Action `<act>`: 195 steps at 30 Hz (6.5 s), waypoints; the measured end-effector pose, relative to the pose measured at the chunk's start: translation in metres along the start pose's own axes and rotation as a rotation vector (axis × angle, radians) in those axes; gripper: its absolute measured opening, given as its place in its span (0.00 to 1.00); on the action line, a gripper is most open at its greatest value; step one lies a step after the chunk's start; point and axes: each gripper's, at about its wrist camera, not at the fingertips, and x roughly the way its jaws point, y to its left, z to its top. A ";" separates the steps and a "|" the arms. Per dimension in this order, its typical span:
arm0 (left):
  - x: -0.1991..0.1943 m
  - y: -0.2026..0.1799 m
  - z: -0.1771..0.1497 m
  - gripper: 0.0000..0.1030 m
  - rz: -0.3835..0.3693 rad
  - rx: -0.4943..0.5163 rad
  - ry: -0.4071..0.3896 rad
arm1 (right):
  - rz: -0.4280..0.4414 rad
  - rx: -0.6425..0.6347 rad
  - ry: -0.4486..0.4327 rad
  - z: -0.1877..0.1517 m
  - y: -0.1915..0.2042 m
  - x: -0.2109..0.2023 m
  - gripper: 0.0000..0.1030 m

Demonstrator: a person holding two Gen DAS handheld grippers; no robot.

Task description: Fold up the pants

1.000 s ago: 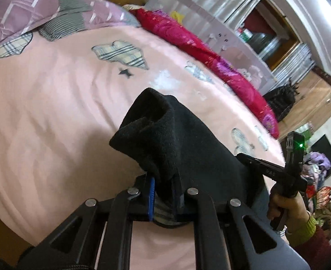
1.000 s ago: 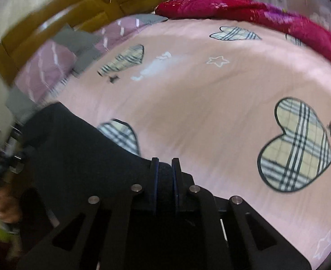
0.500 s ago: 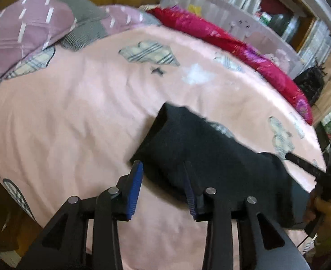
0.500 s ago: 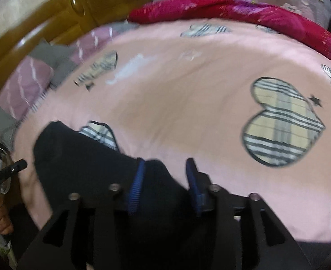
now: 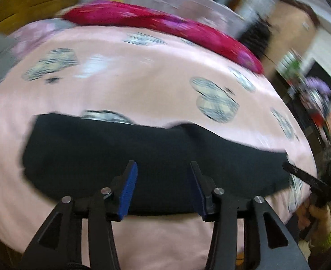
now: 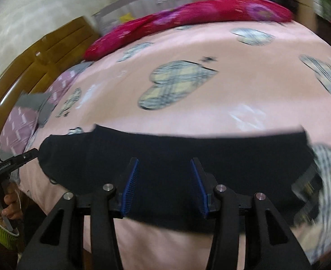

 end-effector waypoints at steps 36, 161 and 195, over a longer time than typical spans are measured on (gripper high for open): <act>0.213 -0.361 0.026 0.08 -0.445 0.817 0.534 | 0.057 0.457 -0.187 -0.046 -0.142 -0.068 0.05; -0.044 0.156 -0.060 0.53 0.149 -0.584 -0.037 | 0.531 -0.463 0.277 0.031 0.205 0.137 0.44; -0.006 0.234 -0.055 0.57 0.164 -0.798 -0.062 | 0.613 -0.894 0.645 0.058 0.379 0.317 0.42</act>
